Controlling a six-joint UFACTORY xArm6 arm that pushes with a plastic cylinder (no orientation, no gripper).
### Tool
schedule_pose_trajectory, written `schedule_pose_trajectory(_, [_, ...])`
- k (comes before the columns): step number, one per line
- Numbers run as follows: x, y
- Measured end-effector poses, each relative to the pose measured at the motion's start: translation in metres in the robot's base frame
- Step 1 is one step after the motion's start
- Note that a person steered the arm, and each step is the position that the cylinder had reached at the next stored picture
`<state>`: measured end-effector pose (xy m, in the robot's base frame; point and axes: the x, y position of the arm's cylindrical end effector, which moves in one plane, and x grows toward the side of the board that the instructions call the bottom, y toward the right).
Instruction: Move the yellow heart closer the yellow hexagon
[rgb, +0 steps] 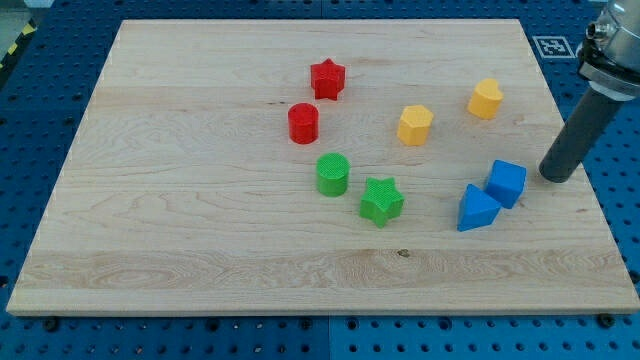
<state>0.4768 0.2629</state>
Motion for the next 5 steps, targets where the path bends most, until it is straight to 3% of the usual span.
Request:
schedule_pose_trajectory(1, [0.011, 0.01])
schedule_pose_trajectory(2, [-0.019, 0.01])
schedule_pose_trajectory(3, [-0.075, 0.008])
schedule_pose_trajectory(5, [-0.137, -0.048])
